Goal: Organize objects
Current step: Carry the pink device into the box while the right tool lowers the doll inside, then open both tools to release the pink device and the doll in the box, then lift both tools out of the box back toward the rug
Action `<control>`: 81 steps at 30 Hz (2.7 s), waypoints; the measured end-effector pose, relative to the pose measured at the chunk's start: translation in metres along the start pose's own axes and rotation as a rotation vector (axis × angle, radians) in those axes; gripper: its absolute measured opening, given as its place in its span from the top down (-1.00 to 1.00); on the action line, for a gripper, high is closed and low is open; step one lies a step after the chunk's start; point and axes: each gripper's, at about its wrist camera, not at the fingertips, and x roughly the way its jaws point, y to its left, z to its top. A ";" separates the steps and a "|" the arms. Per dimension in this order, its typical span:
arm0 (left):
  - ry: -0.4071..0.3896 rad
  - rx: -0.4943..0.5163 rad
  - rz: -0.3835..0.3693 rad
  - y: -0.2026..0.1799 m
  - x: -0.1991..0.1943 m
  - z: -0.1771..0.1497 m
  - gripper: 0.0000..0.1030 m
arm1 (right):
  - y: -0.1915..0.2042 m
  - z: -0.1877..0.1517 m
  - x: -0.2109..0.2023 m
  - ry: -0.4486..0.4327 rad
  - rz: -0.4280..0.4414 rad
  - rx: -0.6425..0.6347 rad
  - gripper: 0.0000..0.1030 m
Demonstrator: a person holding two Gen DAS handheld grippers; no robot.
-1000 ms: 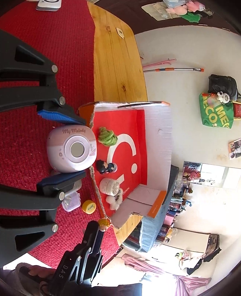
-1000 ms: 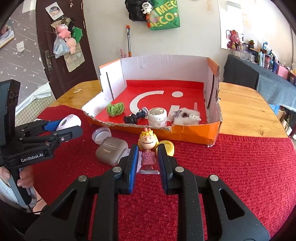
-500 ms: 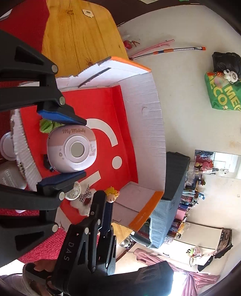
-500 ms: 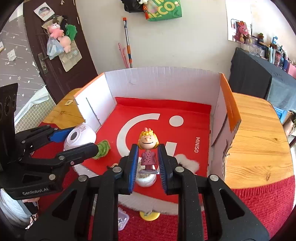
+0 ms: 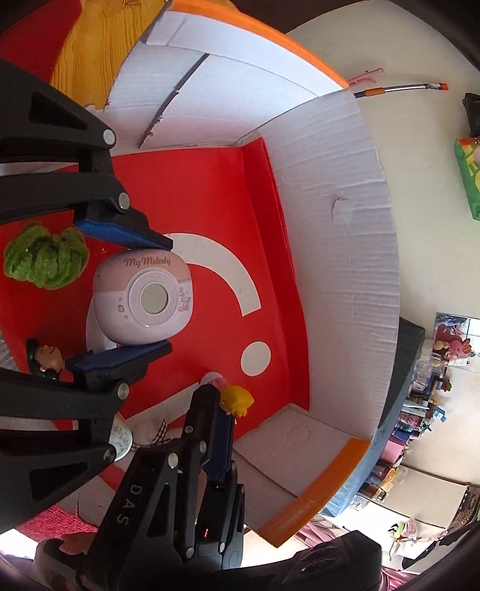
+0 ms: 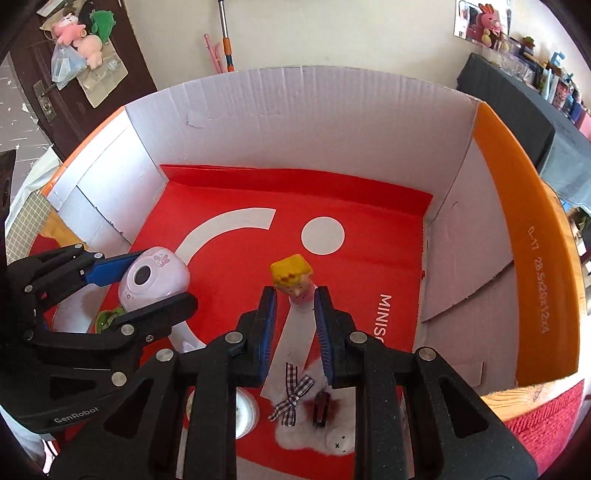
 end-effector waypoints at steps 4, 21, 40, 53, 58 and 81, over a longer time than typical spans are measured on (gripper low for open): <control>0.007 -0.007 0.000 0.003 0.003 0.000 0.03 | -0.003 0.000 0.000 0.007 0.015 0.008 0.61; 0.068 -0.026 0.004 0.004 0.010 0.006 0.03 | -0.011 0.008 -0.017 -0.006 0.015 0.018 0.61; 0.081 -0.014 0.036 0.004 0.009 0.002 0.03 | -0.007 0.018 -0.022 -0.017 0.028 0.024 0.61; 0.085 -0.013 0.038 0.004 0.014 0.007 0.03 | 0.000 0.023 -0.016 -0.010 -0.015 0.009 0.60; 0.087 -0.015 0.031 0.007 0.016 0.009 -0.02 | 0.001 0.024 -0.015 -0.008 -0.007 0.011 0.60; -0.007 0.003 0.033 0.010 -0.013 -0.001 -0.14 | -0.001 0.018 -0.036 -0.052 0.006 0.022 0.59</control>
